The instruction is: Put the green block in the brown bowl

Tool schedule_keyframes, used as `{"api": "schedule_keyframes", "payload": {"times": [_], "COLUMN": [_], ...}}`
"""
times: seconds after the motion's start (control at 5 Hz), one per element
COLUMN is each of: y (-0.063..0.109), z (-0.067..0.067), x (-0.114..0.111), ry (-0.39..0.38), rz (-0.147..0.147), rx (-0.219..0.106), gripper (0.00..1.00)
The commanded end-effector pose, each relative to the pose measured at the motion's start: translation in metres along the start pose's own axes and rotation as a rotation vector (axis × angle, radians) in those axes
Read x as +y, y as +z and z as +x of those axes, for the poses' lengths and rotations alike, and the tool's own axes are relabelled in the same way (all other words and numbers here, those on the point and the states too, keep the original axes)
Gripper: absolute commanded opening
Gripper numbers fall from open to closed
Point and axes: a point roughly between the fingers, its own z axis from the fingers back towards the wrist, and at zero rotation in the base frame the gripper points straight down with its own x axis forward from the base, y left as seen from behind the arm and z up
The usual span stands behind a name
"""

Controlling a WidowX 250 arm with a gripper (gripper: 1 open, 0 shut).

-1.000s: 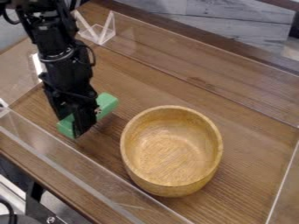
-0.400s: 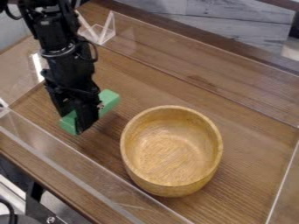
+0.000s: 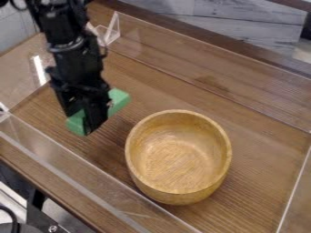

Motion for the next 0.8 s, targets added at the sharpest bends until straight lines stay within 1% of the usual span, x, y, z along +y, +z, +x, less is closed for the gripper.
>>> {"api": "schedule_keyframes", "payload": {"times": [0.0,0.2,0.4,0.6], "y": [0.041,0.062,0.053,0.033], "z": [0.011,0.011,-0.011,-0.010], "x": [-0.032,-0.084,-0.136,-0.184], "ry": [-0.040,-0.108,-0.248,-0.322], "rz": [0.024,0.024,0.027,0.049], "rx": [-0.045,-0.041,-0.039,-0.044], "gripper": [0.00,0.00,0.00,0.00]}}
